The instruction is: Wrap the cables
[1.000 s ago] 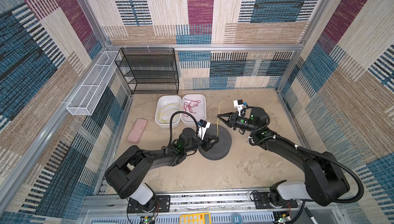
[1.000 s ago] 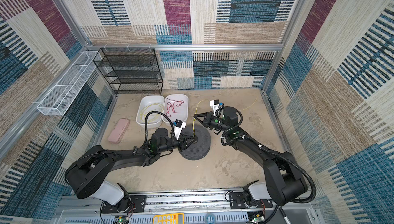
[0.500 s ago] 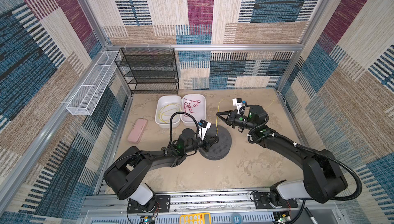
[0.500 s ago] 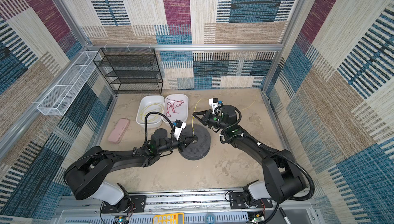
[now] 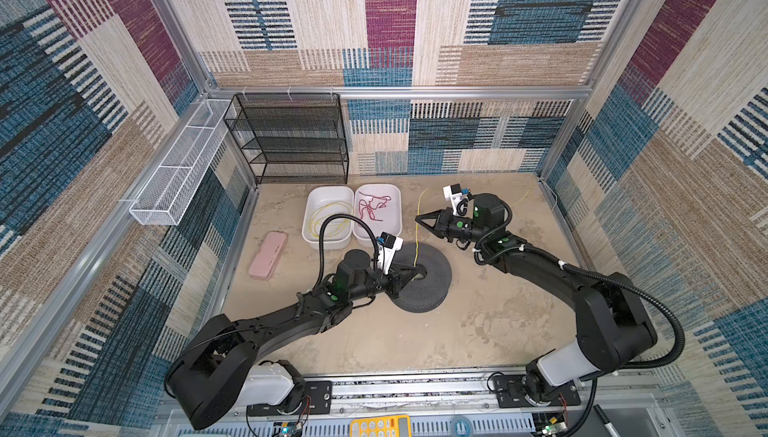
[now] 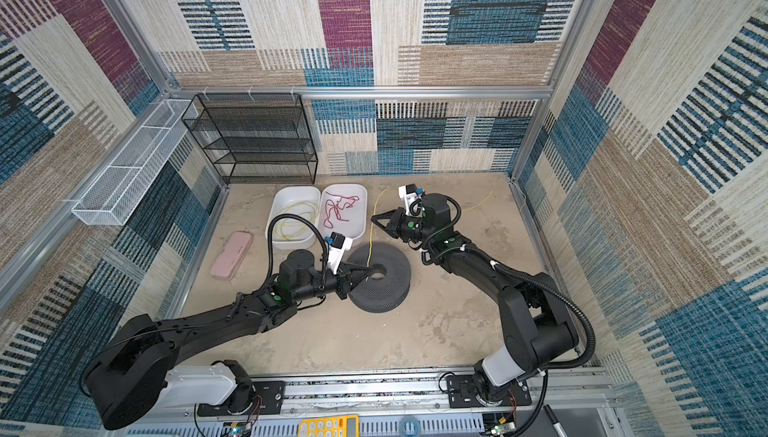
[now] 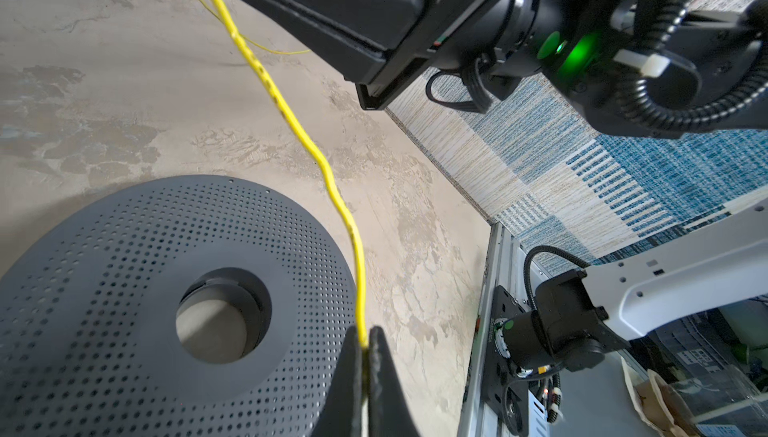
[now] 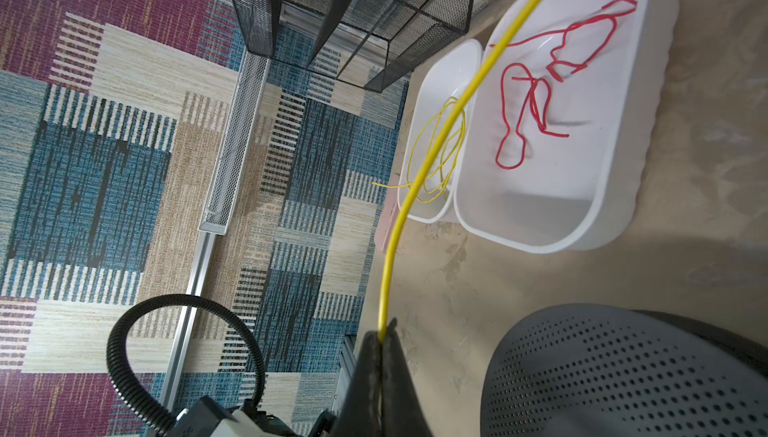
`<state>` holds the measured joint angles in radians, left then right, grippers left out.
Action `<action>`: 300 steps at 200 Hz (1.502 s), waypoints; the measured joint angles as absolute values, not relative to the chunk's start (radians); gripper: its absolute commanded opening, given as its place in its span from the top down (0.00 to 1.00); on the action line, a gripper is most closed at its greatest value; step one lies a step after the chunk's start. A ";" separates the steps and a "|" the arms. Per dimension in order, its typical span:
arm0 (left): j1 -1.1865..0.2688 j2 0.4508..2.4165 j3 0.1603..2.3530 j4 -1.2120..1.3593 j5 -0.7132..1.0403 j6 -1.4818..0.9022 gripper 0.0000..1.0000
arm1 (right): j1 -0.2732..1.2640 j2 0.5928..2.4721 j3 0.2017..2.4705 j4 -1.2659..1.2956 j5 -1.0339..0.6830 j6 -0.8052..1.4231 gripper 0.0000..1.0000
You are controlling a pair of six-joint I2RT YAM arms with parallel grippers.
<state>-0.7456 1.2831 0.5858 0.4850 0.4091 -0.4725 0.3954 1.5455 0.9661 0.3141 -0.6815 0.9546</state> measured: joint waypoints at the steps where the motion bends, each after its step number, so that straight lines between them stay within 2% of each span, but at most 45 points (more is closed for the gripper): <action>1: -0.746 1.282 0.586 0.482 0.409 -0.472 1.00 | 0.395 1.546 0.967 0.313 -0.683 0.953 1.00; 75: -0.744 1.177 0.595 0.290 0.387 -0.476 1.00 | 0.403 1.595 1.010 0.284 -0.765 0.943 1.00; 91: -0.744 1.152 0.598 0.245 0.380 -0.476 0.75 | 0.404 1.599 1.010 0.287 -0.781 0.947 1.00; 119: -0.755 1.087 0.636 0.044 0.442 -0.457 0.55 | 0.396 1.601 0.998 0.383 -0.670 0.953 1.00; 139: -0.733 1.039 0.722 -0.086 0.368 -0.431 0.48 | 0.416 1.589 0.961 0.409 -0.657 0.953 1.00; 187: -0.570 1.114 0.960 -0.242 0.333 -0.405 0.45 | 0.469 1.517 0.836 0.430 -0.645 0.932 1.00; 210: -0.503 1.253 1.076 -0.258 0.396 -0.408 0.43 | 0.511 1.480 0.783 0.430 -0.644 0.907 1.00; 253: -0.493 1.510 1.264 -0.251 0.575 -0.443 0.42 | 0.558 1.418 0.735 0.429 -0.632 0.870 1.00; 279: -0.498 1.603 1.332 -0.242 0.651 -0.455 0.44 | 0.576 1.407 0.719 0.429 -0.628 0.863 1.00; 300: -0.508 1.635 1.351 -0.237 0.678 -0.463 0.53 | 0.591 1.407 0.717 0.429 -0.629 0.860 1.00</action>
<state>-0.5083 1.6352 1.3514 -0.2371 0.6781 -0.4629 0.5911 1.4067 0.7170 0.4294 -0.6289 0.8597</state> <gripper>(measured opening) 0.514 0.054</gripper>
